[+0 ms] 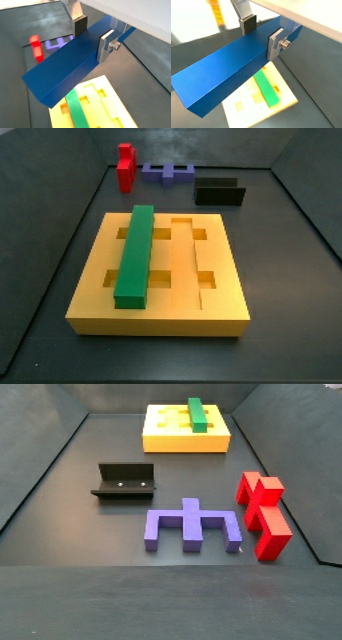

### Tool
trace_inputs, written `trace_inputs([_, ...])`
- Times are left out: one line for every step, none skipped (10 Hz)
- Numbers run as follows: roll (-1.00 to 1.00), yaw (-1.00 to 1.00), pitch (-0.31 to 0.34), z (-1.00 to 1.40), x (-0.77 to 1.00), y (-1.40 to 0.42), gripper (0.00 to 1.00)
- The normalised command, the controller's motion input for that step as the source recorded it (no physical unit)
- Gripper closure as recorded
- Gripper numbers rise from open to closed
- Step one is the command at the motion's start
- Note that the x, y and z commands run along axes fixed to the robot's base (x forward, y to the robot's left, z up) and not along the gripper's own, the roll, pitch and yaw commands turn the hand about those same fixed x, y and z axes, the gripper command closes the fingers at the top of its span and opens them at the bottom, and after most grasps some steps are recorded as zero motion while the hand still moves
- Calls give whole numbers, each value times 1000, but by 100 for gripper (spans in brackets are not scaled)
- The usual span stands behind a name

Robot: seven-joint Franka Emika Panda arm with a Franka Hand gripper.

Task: Pick up the blue object. Move up. Move to above the board. Insert the blue object.
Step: Move to above the board.

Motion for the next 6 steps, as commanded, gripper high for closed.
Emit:
trace_inputs([18,1000,66,49,127,-175,100])
trace_inputs([15,1000,62,21,18,-3,100])
trace_inputs([16,1000,64,20,9,0,100])
trace_inputs([18,1000,70,21,15,-2,100])
trace_inputs([18,1000,73,22,17,-5,100])
trace_inputs([20,1000,80,24,21,-8,100])
